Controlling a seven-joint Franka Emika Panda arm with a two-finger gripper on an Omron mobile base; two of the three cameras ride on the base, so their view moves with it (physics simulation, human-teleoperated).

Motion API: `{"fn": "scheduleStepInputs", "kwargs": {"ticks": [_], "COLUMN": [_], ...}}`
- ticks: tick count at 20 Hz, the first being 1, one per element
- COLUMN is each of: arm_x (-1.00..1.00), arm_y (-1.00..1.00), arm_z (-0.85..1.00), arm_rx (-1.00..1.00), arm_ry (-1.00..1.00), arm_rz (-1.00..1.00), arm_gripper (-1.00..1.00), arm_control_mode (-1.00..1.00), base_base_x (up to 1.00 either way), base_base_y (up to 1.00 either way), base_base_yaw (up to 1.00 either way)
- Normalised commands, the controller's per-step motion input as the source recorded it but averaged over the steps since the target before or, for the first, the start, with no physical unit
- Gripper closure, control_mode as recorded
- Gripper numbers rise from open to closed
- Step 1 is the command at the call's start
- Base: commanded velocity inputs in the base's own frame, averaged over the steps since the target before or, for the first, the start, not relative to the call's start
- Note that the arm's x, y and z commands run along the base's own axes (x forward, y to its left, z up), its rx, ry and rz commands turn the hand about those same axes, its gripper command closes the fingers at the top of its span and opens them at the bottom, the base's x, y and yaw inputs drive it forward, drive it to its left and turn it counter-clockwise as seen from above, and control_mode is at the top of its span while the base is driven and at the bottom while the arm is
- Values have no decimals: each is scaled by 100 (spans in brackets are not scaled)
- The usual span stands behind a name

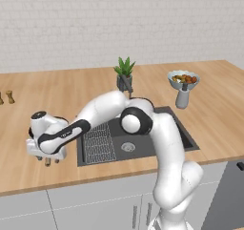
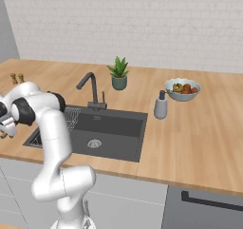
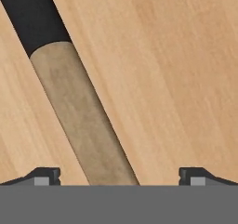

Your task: Pick the pan and sponge and place them into the sink. Then turn on the water.

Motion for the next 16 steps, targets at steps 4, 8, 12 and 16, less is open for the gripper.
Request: {"fn": "scheduleStepInputs", "kwargs": {"ticks": [4,8,12,16], "arm_x": [18,2,1,17], "arm_y": [13,5,-20,-48], "arm_z": [-10,-48,-98,-89], "arm_rx": [0,-1,0,0], "arm_ry": [0,0,0,0], "arm_rz": [4,2,1,2], "arm_gripper": [-100,-100,100,100], "arm_control_mode": [-100,-100,-100,-100], "base_base_x": [0,0,0,0], "base_base_y": [0,0,0,0], "base_base_yaw": [0,0,0,0]}}
